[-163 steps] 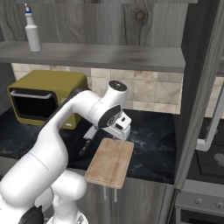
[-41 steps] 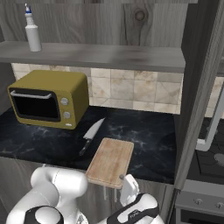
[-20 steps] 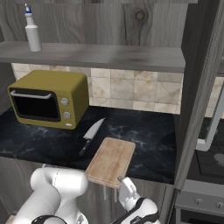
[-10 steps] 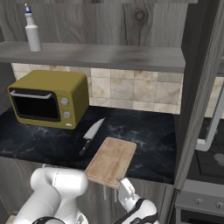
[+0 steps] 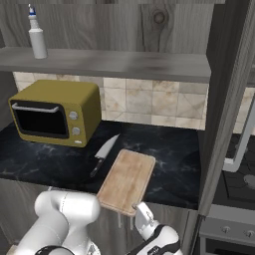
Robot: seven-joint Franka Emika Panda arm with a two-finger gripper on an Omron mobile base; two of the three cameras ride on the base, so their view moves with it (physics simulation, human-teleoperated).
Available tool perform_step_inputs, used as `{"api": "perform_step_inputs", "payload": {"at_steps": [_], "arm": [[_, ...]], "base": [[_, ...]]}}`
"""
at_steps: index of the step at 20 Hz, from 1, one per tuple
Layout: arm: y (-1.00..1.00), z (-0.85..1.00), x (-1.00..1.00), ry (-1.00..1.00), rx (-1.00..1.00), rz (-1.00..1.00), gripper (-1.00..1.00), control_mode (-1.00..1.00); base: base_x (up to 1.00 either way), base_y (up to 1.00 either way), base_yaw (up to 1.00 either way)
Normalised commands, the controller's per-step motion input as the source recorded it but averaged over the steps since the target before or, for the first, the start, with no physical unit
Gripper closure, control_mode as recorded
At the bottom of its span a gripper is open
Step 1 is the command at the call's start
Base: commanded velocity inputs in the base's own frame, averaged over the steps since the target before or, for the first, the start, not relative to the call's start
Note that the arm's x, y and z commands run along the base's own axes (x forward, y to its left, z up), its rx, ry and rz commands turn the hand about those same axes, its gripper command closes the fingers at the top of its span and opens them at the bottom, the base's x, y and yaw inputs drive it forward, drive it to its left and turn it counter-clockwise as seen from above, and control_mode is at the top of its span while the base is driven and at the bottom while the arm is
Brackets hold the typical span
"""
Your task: Move the cutting board and knife to the sink. Then move spray from the cabinet to the counter.
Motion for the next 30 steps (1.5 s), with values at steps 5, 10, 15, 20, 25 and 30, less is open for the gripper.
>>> {"api": "perform_step_inputs", "payload": {"at_steps": [5, 10, 15, 20, 25, 30], "arm": [[0.14, 0.14, -0.05, 0.02, -0.04, -0.01, 1.0, -1.0], [0.11, 0.23, -0.07, 0.07, -0.01, -0.03, 1.0, -1.0], [0.0, 0.35, -0.17, 0.11, 0.0, -0.04, 1.0, -1.0], [-0.07, 0.47, -0.2, 0.11, 0.02, -0.05, 1.0, -1.0], [0.0, 0.54, -0.21, 0.06, 0.0, -0.05, 1.0, -1.0], [0.0, 0.52, -0.23, 0.0, 0.0, -0.04, 1.0, -1.0]], "base": [[0.0, 0.0, 0.0], [0.0, 0.0, 0.0], [0.0, 0.0, 0.0], [0.0, 0.0, 0.0], [0.0, 0.0, 0.0], [0.0, 0.0, 0.0]]}}
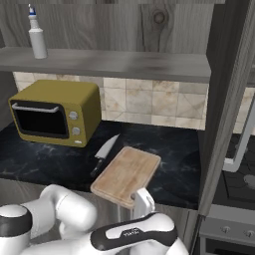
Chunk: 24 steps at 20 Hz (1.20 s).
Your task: Move the cutting board and knife to the sink. Then move spray from the cabinet to the counter.
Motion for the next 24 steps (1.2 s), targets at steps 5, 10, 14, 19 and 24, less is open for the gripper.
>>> {"api": "perform_step_inputs", "payload": {"at_steps": [5, 10, 14, 19, 24], "arm": [[0.0, 0.51, -0.19, 0.0, 0.0, 0.0, 1.0, -1.0], [0.03, 0.5, -0.2, 0.01, 0.0, 0.0, 1.0, -1.0], [0.1, 0.58, -0.12, 0.04, -0.02, 0.0, 1.0, -1.0], [0.13, 0.44, -0.22, 0.05, -0.01, 0.0, 1.0, -1.0], [0.12, 0.3, -0.25, 0.01, -0.01, 0.0, 1.0, -1.0]], "base": [[0.0, 0.0, 0.0], [0.0, 0.0, 0.0], [0.0, 0.0, 0.0], [0.0, 0.0, 0.0], [0.0, 0.0, 0.0]]}}
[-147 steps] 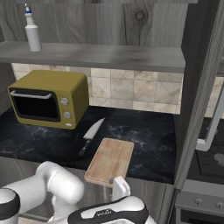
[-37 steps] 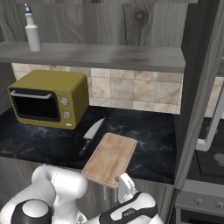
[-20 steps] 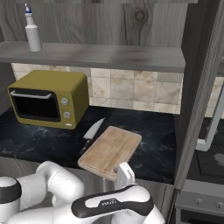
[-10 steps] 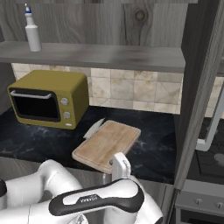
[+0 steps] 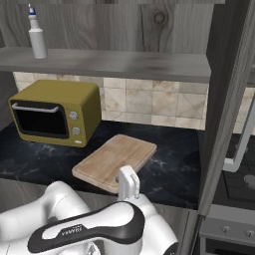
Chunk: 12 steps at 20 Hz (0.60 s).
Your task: Move the cutting board and knife to the sink. Then move spray from the cabinet to the counter.
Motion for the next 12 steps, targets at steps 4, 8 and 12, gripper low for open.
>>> {"api": "perform_step_inputs", "payload": {"at_steps": [4, 8, 12], "arm": [[0.12, 0.2, -0.2, 0.0, -0.01, 0.0, 1.0, -1.0], [0.01, 0.0, -0.02, 0.01, 0.0, 0.0, 1.0, -1.0], [0.0, 0.0, 0.0, 0.0, 0.0, 0.0, 1.0, -1.0]], "base": [[0.0, 0.0, 0.0], [0.0, 0.0, 0.0], [0.0, 0.0, 0.0]]}}
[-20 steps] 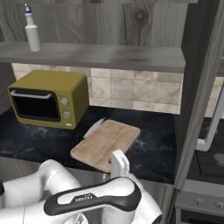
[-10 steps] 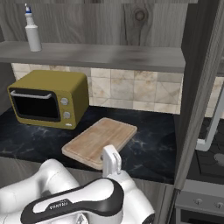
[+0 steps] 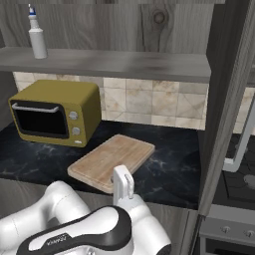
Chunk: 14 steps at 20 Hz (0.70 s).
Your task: Move the cutting board and knife to the sink. Then move spray from the cabinet to the counter.
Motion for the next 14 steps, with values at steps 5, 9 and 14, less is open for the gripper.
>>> {"api": "perform_step_inputs", "payload": {"at_steps": [5, 9, 14], "arm": [[0.0, 0.0, 0.0, 0.0, 0.0, 0.0, 1.0, -1.0], [0.03, 0.0, -0.13, 0.0, 0.0, 0.0, 1.0, -1.0], [0.0, 0.0, 0.0, 0.0, 0.0, 0.0, 1.0, 1.0]], "base": [[0.0, 0.0, 0.0], [0.0, 0.0, 0.0], [-0.34, 0.02, -0.02]]}}
